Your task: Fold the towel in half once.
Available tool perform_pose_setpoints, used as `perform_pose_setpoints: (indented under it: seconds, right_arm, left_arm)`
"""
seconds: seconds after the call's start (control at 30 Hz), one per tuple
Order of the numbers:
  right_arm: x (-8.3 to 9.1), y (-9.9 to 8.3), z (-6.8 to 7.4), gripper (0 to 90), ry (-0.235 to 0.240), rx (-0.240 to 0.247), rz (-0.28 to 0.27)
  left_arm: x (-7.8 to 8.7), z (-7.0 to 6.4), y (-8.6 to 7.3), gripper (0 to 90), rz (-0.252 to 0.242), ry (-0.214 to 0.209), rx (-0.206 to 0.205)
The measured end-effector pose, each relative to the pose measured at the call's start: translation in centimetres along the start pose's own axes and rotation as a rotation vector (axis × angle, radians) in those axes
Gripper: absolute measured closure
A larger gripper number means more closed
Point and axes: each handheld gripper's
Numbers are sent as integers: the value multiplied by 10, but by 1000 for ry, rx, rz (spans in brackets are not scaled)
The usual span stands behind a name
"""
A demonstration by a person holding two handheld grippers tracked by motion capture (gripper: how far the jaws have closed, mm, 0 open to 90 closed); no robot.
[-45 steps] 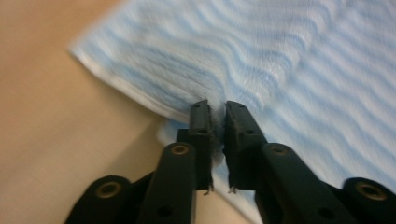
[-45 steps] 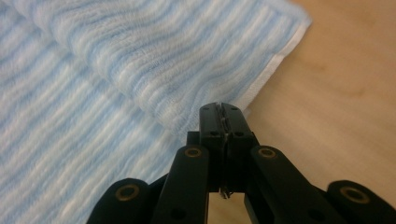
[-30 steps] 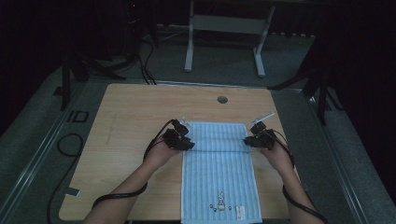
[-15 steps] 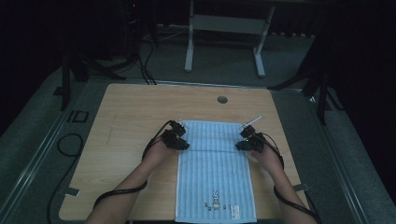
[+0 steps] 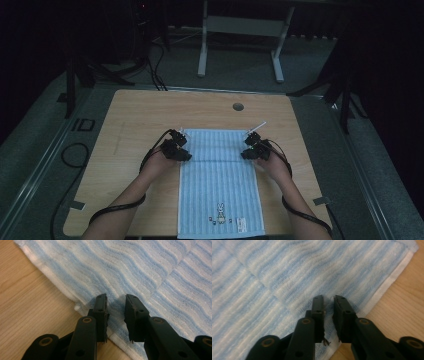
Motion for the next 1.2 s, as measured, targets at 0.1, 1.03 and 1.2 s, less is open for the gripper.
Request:
perform_pose_setpoints:
  seconds: [0.1, 1.03, 1.2]
  right_arm:
    - [8, 8, -3, 752, -5, 6, -5]
    - [-32, 67, -68, 782, -70, -120, 88]
    - [-32, 67, -65, 828, -76, -113, 84]
  left_arm:
    - [7, 5, 8, 673, -22, 23, 0]
    - [-32, 51, 54, 532, -12, 124, 35]
    - [-31, 50, 52, 773, -18, 80, 35]
Point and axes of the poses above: each handheld gripper's, and its own axes: x roughly backward along the jaws, y roughly out of its top, z roughly to its left, and after that the axes turned 1 degree about -z, right-handed
